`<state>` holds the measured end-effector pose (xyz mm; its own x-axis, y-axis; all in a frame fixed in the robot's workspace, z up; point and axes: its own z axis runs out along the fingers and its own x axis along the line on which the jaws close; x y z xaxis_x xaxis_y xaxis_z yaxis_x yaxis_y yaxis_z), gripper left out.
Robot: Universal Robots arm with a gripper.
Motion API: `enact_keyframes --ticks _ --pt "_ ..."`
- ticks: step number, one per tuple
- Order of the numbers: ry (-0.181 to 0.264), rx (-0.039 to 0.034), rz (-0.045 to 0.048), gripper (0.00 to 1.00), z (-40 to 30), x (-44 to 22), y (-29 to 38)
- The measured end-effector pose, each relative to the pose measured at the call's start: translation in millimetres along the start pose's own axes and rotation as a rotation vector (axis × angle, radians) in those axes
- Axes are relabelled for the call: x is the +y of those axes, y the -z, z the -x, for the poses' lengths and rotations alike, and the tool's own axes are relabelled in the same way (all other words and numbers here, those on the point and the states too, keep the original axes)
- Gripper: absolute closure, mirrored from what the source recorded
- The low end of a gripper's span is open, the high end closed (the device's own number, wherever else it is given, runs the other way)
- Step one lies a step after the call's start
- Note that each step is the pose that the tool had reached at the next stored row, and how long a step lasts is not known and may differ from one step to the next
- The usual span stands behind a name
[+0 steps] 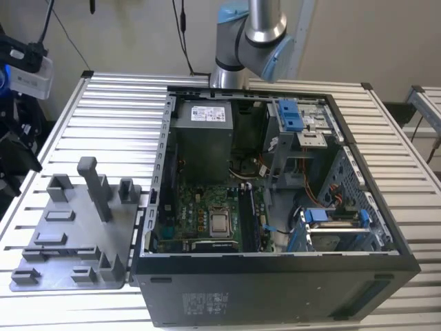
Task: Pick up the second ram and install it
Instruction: 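Pick up the second ram and move it above second insertion slot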
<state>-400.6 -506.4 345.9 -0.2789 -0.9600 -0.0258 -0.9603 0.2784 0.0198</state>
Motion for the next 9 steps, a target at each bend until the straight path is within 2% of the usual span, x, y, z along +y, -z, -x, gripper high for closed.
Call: enact_keyframes --ticks 9 --pt "0.000 -0.0012 0.0005 0.52 -0.3 -0.3 -12.4"
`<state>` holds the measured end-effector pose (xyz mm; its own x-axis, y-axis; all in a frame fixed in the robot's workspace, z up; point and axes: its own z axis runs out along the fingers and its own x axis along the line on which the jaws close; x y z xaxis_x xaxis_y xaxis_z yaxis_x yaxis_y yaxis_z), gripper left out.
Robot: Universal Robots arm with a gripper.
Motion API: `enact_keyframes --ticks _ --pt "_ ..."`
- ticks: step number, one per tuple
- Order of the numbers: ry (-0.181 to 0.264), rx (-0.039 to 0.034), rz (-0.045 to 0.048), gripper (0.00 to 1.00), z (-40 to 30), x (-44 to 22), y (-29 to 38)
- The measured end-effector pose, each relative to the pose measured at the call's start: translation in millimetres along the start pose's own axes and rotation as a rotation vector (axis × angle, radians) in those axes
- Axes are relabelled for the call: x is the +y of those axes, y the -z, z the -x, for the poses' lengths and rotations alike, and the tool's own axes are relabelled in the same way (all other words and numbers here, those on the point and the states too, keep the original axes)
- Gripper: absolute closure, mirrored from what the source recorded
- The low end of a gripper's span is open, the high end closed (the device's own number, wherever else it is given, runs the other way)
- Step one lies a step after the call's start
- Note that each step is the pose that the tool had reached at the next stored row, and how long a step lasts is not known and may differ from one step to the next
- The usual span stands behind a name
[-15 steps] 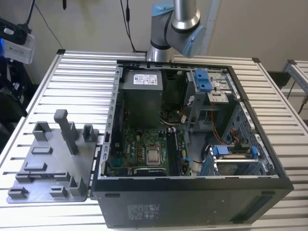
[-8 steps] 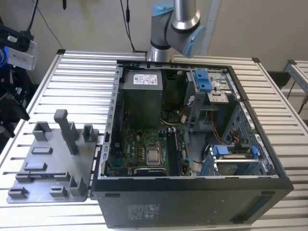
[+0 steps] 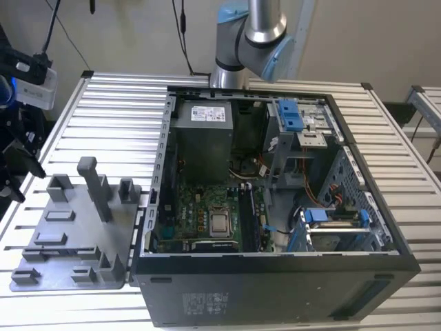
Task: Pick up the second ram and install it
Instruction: 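Pick up the second ram and move it above second insertion slot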
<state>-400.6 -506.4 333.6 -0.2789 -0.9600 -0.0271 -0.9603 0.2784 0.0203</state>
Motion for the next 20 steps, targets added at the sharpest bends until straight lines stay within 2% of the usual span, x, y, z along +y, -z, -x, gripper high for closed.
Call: enact_keyframes --ticks 11,20 --pt "0.000 -0.0003 0.0000 0.52 -0.4 -0.3 -14.6" --pt "0.000 -0.0003 0.0001 0.52 -0.7 -0.5 -24.0"
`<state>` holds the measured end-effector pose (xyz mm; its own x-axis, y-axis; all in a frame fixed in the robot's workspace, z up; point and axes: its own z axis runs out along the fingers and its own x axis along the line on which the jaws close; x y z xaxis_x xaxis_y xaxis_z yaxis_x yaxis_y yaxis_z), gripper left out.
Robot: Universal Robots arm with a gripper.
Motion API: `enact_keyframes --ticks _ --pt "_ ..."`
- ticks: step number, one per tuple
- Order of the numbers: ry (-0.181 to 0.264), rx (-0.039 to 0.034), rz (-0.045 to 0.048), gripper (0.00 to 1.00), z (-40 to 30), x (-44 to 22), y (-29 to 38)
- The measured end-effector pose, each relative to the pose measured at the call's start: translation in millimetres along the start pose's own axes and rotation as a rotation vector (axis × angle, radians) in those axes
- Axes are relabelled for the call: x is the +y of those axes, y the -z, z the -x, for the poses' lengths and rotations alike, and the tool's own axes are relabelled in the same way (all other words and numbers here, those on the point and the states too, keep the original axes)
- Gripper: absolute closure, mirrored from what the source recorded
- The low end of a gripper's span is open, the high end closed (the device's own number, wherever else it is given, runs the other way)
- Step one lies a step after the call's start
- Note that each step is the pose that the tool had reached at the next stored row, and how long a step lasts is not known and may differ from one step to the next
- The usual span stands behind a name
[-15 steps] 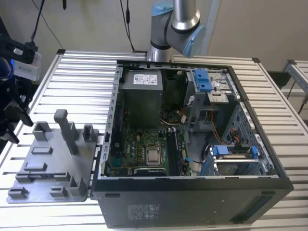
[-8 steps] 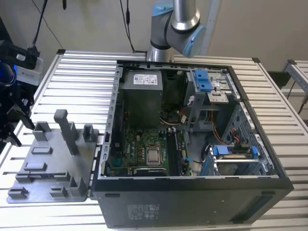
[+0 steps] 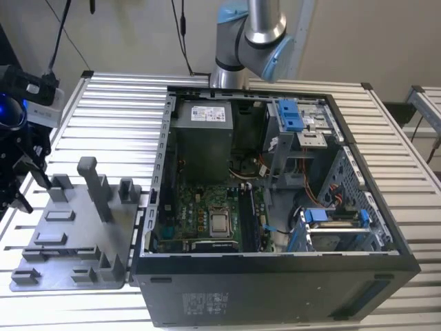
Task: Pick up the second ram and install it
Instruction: 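Pick up the second ram and move it above second insertion slot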
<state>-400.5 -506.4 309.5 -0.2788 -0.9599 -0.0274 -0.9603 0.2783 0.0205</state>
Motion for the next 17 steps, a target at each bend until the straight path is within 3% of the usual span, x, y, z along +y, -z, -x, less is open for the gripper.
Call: enact_keyframes --ticks 8,17 --pt "0.001 0.0000 0.0000 0.52 -0.4 -0.2 -14.2" --pt "0.042 0.0011 0.0015 0.52 -3.1 -1.1 -30.3"
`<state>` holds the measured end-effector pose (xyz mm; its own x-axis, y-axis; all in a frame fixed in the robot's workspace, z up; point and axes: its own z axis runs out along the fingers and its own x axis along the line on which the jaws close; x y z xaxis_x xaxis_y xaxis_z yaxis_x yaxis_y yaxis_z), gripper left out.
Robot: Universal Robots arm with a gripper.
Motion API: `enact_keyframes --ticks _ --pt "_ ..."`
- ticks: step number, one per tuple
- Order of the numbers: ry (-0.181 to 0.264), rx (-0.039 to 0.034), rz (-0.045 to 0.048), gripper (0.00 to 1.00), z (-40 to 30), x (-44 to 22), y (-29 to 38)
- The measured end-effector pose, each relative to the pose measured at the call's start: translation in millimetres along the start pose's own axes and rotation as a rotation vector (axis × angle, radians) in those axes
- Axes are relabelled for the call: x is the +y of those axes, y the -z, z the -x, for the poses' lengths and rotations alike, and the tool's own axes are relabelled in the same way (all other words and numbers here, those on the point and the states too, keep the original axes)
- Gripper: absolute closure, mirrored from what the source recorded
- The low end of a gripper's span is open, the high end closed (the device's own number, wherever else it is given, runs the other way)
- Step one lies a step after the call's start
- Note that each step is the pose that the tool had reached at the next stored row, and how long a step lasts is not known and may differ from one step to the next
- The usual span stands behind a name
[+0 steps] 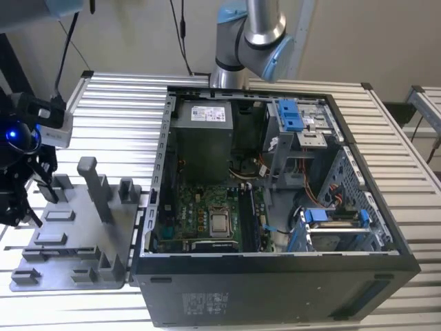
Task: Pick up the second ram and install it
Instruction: 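Pick up the second ram and move it above second insertion slot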
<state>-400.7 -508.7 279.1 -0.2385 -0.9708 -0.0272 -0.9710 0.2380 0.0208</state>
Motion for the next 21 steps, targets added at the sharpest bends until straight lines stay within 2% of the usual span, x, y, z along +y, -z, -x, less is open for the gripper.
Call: enact_keyframes --ticks 9,12,19,21 --pt "0.035 -0.0003 0.0019 0.52 -4.9 -1.1 -16.2" --pt "0.042 -0.0068 0.0035 0.52 -6.4 -1.2 -21.4" --pt "0.054 -0.0072 0.0036 0.52 -11.0 -1.4 -33.0" --pt "0.054 -0.0069 0.0039 0.52 -11.1 -1.4 -33.6"
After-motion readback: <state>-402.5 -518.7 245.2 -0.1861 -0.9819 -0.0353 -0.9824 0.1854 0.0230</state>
